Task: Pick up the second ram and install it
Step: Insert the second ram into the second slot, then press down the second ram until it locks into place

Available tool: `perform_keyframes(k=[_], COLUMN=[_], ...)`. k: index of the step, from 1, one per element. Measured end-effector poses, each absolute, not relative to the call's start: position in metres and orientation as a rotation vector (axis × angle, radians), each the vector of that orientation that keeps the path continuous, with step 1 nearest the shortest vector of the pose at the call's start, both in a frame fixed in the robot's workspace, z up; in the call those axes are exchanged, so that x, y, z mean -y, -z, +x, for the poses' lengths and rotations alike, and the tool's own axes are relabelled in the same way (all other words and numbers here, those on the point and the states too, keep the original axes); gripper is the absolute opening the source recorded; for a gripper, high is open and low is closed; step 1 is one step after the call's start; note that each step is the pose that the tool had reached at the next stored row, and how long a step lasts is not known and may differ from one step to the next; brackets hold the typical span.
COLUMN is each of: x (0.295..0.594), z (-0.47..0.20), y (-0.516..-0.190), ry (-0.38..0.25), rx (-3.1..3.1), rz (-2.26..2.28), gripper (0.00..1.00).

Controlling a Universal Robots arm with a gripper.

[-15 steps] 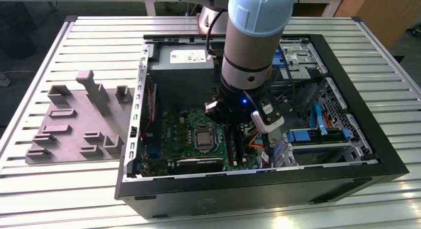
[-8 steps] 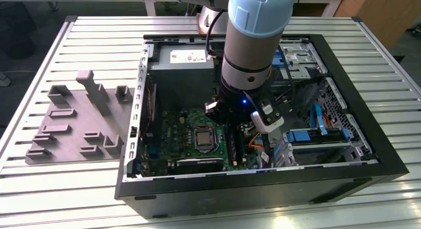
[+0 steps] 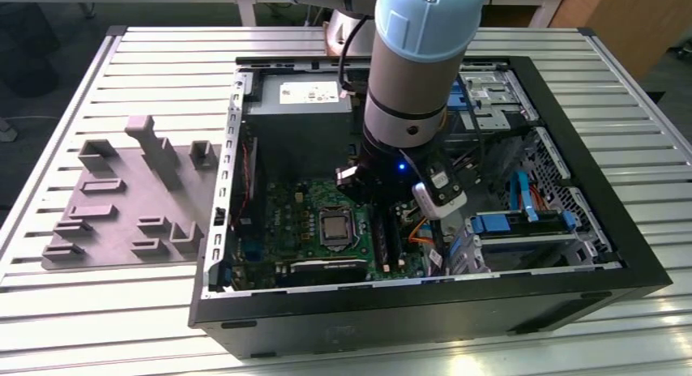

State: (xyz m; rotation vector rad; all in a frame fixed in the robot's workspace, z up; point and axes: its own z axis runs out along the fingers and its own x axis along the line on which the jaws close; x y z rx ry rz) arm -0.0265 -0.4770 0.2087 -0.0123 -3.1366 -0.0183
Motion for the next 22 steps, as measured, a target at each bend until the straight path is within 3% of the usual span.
perform_keyframes(k=[12,16,22], x=[0.477,0.477,0.477], z=[-0.026,-0.026,-0.026], y=[-0.226,-0.226,-0.224], ry=[0.018,0.019,0.019], rx=[3.136,3.137,3.136], rz=[-0.012,-0.012,-0.012], gripper=[0.21,0.11,0.11])
